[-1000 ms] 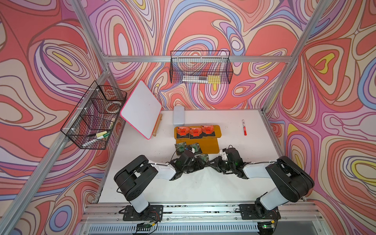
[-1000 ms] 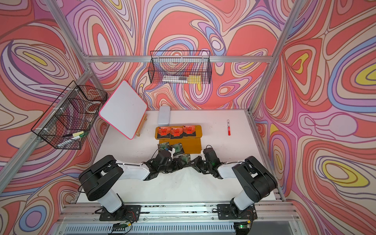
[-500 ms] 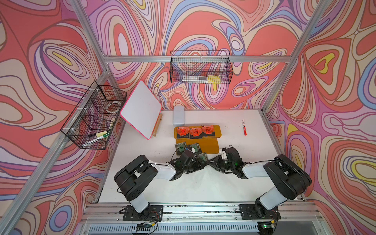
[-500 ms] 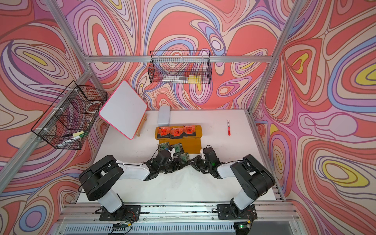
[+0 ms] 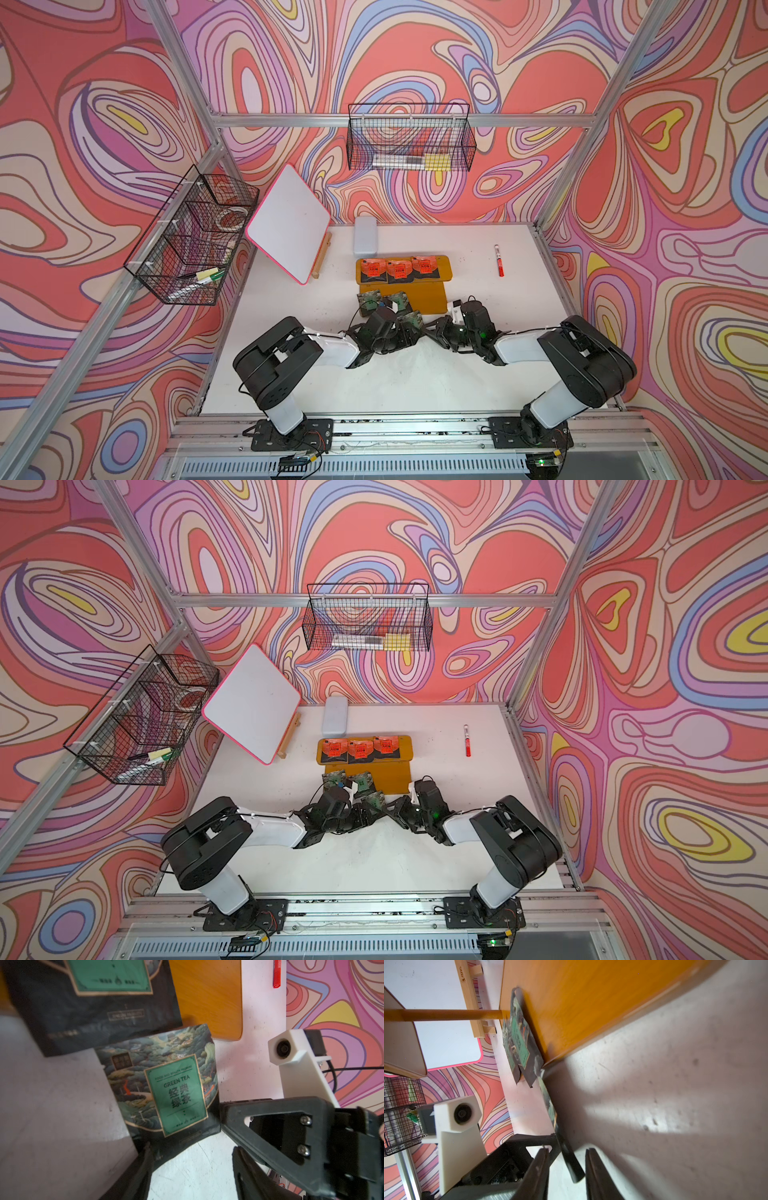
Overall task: Place the tea bags on the shelf by color
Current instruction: Pick up the tea bag from the center of the board.
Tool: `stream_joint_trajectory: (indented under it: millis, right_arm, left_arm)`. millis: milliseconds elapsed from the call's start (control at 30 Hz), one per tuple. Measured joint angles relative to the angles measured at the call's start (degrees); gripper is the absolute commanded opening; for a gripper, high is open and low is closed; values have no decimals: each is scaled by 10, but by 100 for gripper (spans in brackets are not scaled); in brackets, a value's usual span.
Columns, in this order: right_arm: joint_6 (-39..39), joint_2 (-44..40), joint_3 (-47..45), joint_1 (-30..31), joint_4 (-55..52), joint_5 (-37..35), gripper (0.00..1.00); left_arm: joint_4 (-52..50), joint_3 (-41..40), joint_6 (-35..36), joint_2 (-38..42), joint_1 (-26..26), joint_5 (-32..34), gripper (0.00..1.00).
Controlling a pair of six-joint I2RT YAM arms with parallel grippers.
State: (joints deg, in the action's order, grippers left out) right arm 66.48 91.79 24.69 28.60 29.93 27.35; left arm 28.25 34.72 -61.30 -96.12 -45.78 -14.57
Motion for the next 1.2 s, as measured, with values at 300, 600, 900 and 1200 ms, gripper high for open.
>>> stream_joint_trajectory:
  millis: [300, 600, 900, 1200]
  right_arm:
    - [-14, -13, 0, 0, -8, -2, 28]
    - [-33, -32, 1, 0, -31, -7, 21]
    - [-72, -36, 21, 0, -78, -5, 20]
    - [-117, -34, 43, 1, -118, 6, 19]
  left_arm:
    - [0, 0, 0, 0, 0, 0, 65]
    - [0, 0, 0, 0, 0, 0, 65]
    - [0, 0, 0, 0, 0, 0, 65]
    - [1, -1, 0, 0, 0, 0, 65]
